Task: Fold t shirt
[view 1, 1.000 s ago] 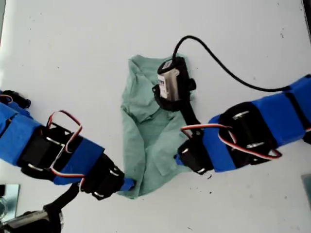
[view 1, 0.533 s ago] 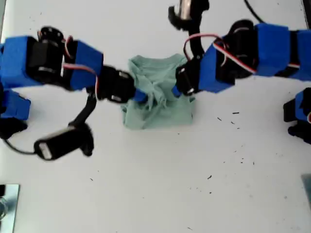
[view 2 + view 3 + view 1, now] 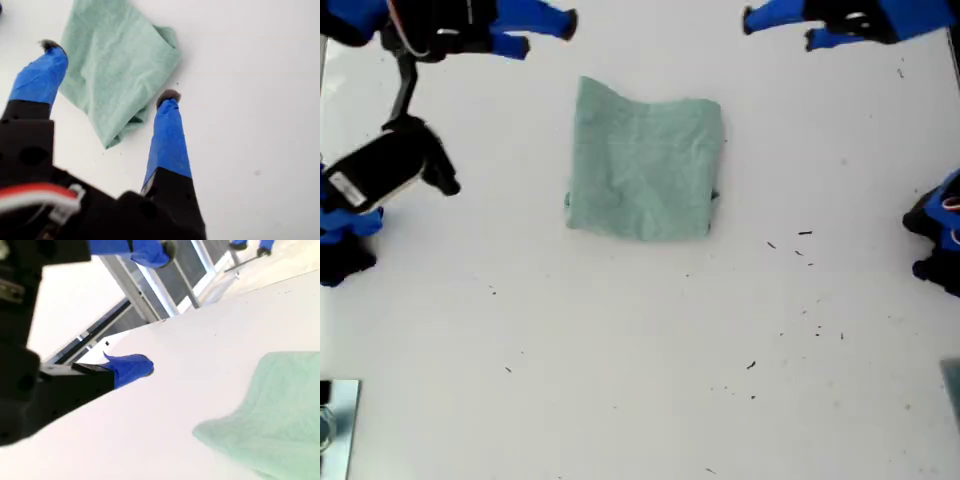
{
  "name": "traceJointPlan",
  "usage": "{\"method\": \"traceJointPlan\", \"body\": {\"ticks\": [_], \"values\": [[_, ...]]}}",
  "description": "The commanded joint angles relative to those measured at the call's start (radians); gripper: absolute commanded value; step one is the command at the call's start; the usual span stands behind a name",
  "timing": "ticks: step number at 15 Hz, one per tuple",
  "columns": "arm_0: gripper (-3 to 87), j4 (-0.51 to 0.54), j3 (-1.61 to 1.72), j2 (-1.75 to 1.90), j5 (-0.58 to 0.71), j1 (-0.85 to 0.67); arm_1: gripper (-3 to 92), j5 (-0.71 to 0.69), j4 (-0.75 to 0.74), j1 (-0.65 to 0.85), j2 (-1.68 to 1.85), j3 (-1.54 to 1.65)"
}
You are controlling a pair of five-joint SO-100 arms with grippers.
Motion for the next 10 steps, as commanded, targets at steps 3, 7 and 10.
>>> {"method": "traceJointPlan", "body": {"ticks": [3,7,10], "values": [[13.3,-0.281,0.815,0.693,-0.121,0.216,28.0,0.129,-0.011,-0.127,0.574,0.607],[1.6,-0.304,1.445,1.373,-0.423,0.466,15.3,0.529,-0.158,-0.448,1.155,1.368],[11.2,-0.169,1.549,1.391,-0.376,0.436,16.7,0.106,-0.186,-0.316,1.155,1.477]]}}
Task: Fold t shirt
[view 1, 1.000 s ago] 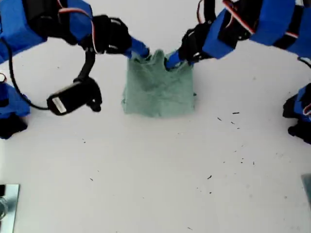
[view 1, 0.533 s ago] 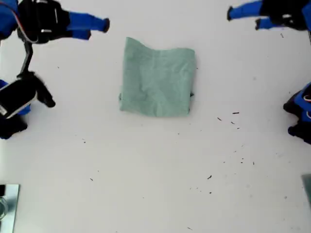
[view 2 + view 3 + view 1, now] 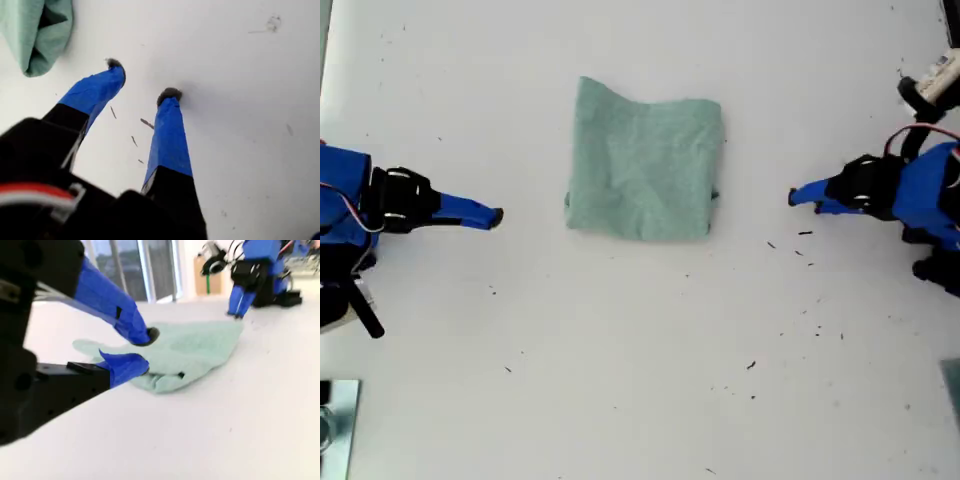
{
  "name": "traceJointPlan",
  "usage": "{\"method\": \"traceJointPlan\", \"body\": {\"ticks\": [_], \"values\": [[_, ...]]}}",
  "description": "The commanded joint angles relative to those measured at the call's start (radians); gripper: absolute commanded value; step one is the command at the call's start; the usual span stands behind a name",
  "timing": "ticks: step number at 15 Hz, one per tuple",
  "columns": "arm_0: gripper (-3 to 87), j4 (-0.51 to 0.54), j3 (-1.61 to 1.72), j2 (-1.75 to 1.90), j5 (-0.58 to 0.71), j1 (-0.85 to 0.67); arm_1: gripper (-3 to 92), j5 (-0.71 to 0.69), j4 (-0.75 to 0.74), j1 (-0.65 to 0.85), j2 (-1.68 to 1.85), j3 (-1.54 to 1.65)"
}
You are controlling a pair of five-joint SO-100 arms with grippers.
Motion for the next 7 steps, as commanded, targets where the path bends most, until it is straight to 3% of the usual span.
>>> {"method": "traceJointPlan", "body": {"ticks": [1,2,7], "values": [[11.5,0.032,0.008,0.043,0.143,-0.008,15.5,-0.503,-0.006,0.101,0.031,0.052],[11.3,0.031,0.017,0.043,0.143,-0.011,15.1,-0.561,-0.006,0.12,0.031,0.052],[11.3,0.031,0.025,0.043,0.14,-0.011,14.7,-0.563,-0.006,0.12,0.031,0.052]]}}
